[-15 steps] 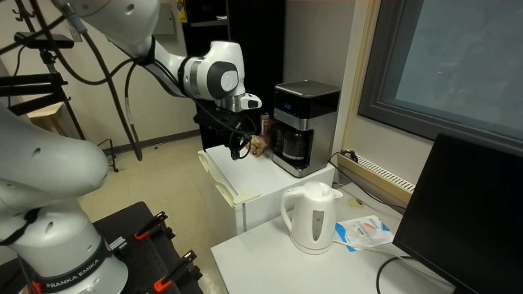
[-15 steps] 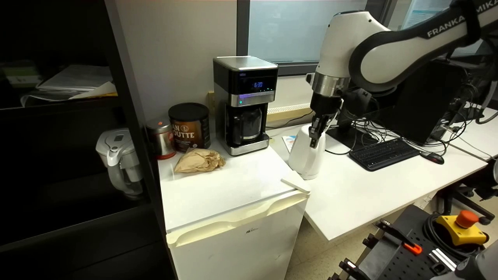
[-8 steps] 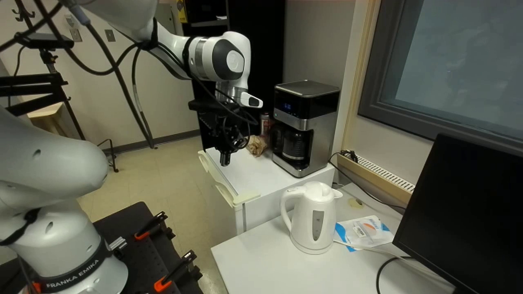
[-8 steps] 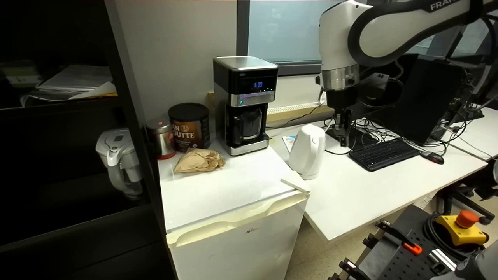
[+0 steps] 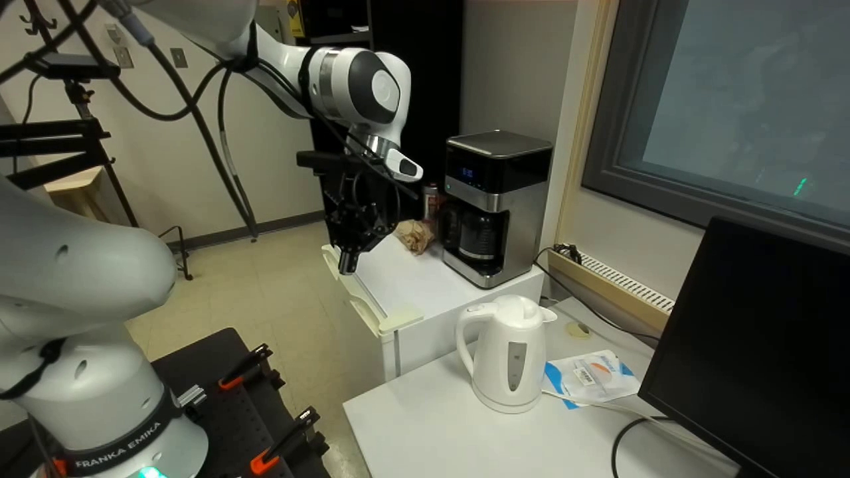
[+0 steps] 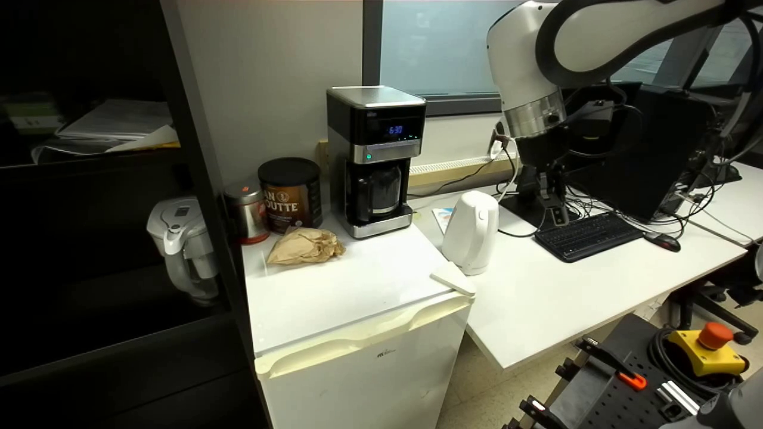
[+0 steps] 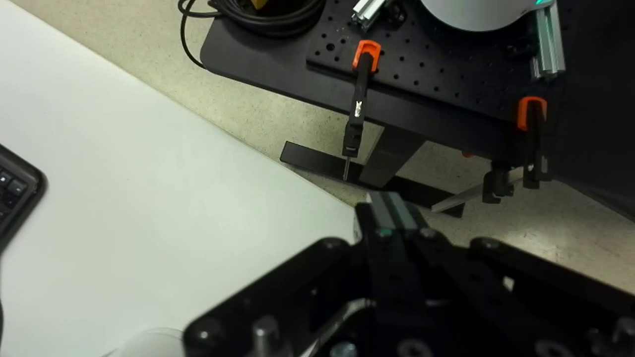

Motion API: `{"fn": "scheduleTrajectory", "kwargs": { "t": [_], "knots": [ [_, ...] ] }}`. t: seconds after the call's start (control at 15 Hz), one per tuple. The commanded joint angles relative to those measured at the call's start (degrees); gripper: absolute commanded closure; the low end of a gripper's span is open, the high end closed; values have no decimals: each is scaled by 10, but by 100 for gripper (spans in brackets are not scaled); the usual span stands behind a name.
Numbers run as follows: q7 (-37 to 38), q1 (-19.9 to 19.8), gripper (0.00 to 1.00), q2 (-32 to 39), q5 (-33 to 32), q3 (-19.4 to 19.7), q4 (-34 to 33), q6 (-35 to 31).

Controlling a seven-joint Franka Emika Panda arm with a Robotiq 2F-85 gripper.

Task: Press a button on the coffeemaker.

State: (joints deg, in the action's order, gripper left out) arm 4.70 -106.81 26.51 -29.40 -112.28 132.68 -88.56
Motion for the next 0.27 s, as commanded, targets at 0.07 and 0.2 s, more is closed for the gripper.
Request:
{"fn": "scheduleTrajectory", "kwargs": {
  "t": [0.07,0.2],
  "knots": [
    [12,23,93,21,-13,19,-2,8],
    [11,25,79,21,-13,23,-2,8]
  ]
}}
